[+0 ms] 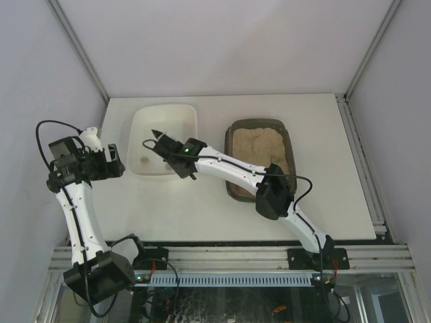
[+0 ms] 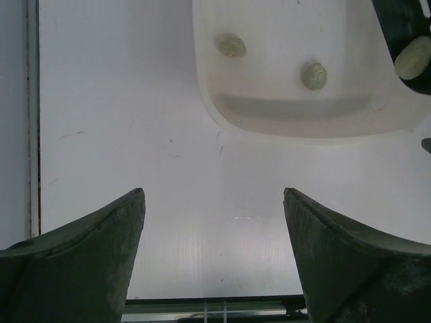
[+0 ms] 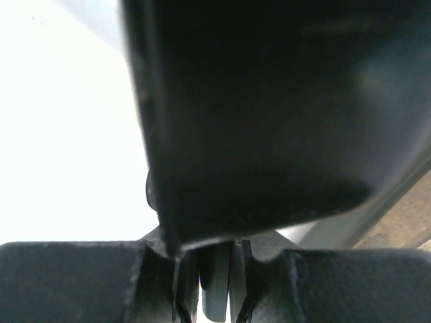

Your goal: Clean the litter box

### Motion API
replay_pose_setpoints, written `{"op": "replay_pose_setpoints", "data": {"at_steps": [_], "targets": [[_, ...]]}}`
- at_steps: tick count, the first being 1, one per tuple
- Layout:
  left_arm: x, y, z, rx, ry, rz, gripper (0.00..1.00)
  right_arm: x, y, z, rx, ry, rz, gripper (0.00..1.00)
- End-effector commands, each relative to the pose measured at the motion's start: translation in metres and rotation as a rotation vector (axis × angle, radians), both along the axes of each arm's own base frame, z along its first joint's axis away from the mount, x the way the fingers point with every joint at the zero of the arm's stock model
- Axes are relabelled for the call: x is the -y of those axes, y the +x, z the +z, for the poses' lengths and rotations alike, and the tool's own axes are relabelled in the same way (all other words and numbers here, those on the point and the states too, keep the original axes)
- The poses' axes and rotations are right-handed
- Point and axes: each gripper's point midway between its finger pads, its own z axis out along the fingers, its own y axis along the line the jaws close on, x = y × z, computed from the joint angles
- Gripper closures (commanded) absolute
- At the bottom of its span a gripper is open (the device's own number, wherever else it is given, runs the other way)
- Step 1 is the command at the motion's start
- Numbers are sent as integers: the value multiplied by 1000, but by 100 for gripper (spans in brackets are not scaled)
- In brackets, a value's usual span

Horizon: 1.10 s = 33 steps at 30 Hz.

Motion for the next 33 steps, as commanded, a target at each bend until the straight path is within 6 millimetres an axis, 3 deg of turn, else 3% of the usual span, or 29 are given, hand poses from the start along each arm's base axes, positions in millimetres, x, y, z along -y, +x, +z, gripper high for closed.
{"op": "replay_pose_setpoints", "data": {"at_steps": [1,9,12,14,17,18,21,25,28,31,33], "targets": [[0,0,4,24,4,-3,12,19,15,24,119,-88,-1,100],[0,-1,5,35,10,-8,12,14,21,49,148,31,3,100],[2,-2,5,37,10,-12,12,11,21,47,149,10,43,100],[2,-3,5,38,10,-12,12,14,23,45,158,-17,28,100],[4,-2,7,39,-15,-1,12,22,20,59,142,42,-32,100],[8,-1,9,40,-45,-3,12,28,20,73,145,91,-52,100],[33,-1,23,60,-159,-85,12,40,9,82,102,211,-61,100],[53,4,42,132,-230,-175,11,84,2,91,44,261,-228,100],[60,8,46,154,-245,-207,11,144,-2,94,72,184,-527,100],[65,11,42,136,-260,-231,11,191,-21,92,42,83,-708,100],[68,16,38,119,-269,-245,12,208,-37,84,-34,23,-777,100]]}}
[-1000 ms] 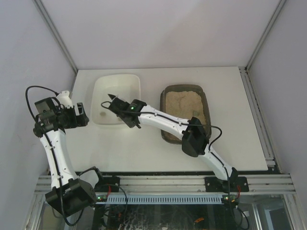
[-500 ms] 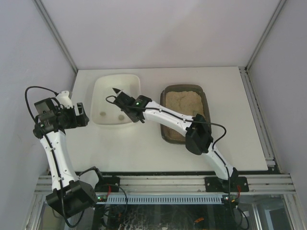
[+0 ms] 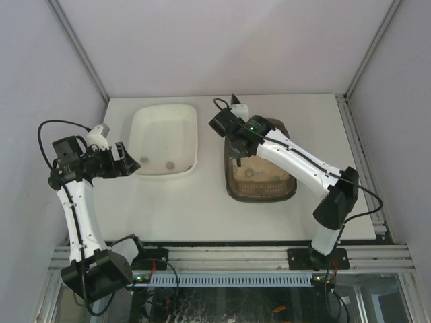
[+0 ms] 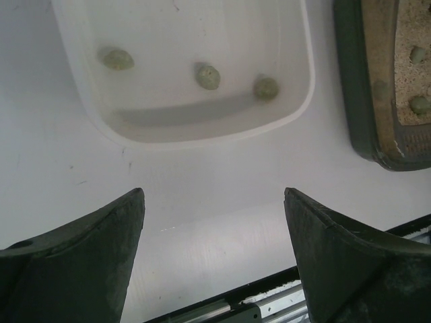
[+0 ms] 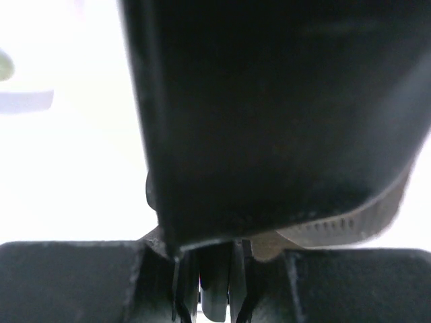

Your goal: Clean the litter box

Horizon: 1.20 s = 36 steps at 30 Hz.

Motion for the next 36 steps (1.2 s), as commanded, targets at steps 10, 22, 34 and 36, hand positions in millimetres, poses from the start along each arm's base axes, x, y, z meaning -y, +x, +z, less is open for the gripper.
{"op": "replay_pose_setpoints", "data": {"at_steps": [10,22,34,36], "targets": [[32,16,9,27,-69,-138,14,90,-105,-67,-659,-195,-392,100],[41,5,2,47,-71,-192,14,129,-98,-87,-751,-216,-570,100],[44,6,-1,39,-102,-194,14,142,-70,-103,-776,-252,-606,100],[46,6,3,45,-113,-198,14,144,-64,-103,-769,-251,-611,100]]}}
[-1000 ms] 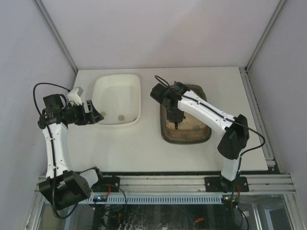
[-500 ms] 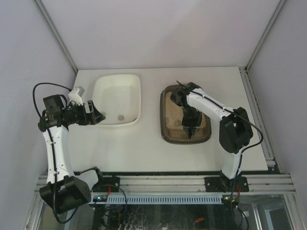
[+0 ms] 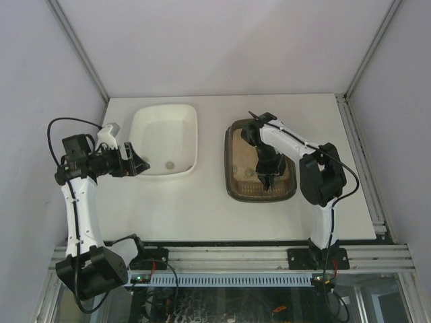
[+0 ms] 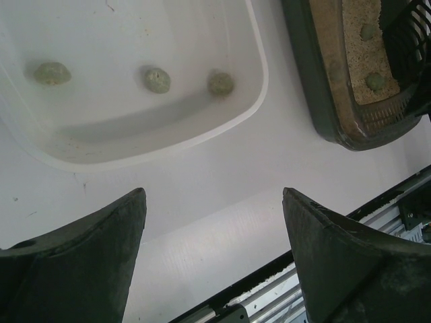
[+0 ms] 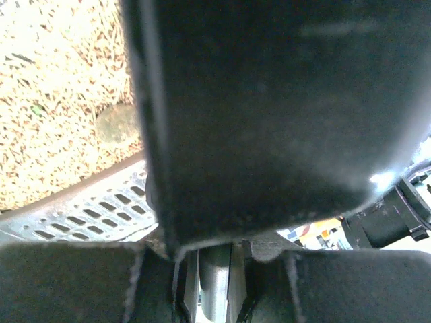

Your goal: Clean the litter box

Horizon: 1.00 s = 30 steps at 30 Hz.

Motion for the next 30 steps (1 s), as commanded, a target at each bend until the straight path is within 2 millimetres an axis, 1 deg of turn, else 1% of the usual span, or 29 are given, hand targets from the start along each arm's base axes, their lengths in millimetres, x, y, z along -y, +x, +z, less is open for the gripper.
{"op": "replay_pose_setpoints", "data": {"at_steps": [1,4,11,16,23,30], "targets": [[9,2,9,50,-26,-40,14,7,21,8,53,-5,-3,100],[8,3,9,54,-25,-38,14,8,27,4,40,1,-11,100],[7,5,9,39,-27,-38,14,-6,38,-4,5,61,-9,100],[6,5,8,32,-23,-37,14,-13,38,-5,-20,98,-5,100],[5,6,5,22,-21,-35,14,-24,34,-1,-37,160,-12,100],[4,6,6,18,-16,-29,14,-35,35,-12,-68,198,-9,100]]}}
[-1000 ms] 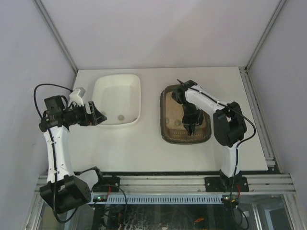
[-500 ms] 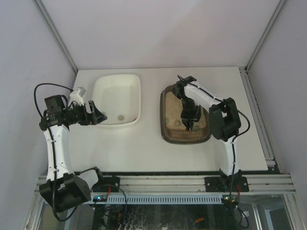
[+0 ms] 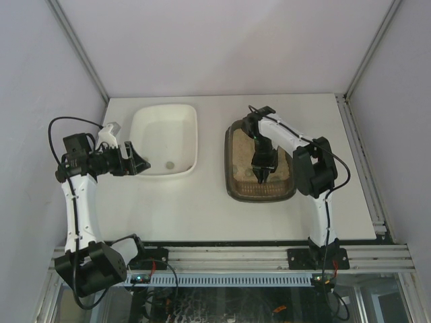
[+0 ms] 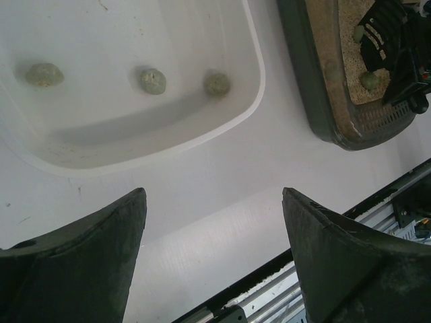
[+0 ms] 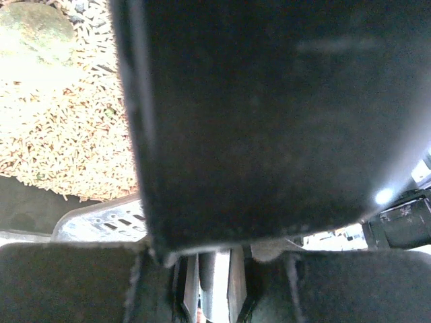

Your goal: Clean the litter box

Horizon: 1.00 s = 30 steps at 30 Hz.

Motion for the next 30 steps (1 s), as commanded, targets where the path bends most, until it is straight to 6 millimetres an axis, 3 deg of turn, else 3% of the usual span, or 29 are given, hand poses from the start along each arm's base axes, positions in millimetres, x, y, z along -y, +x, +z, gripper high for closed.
{"op": "replay_pose_setpoints", "data": {"at_steps": [1,14,30], "targets": [[2,2,9,28,9,-13,14,-17,6,-3,-7,80,10,100],[3,-2,10,37,14,-9,14,-48,30,-3,75,399,-42,100],[-1,-1,13,39,43,-15,14,-57,39,7,105,507,-22,100]]}}
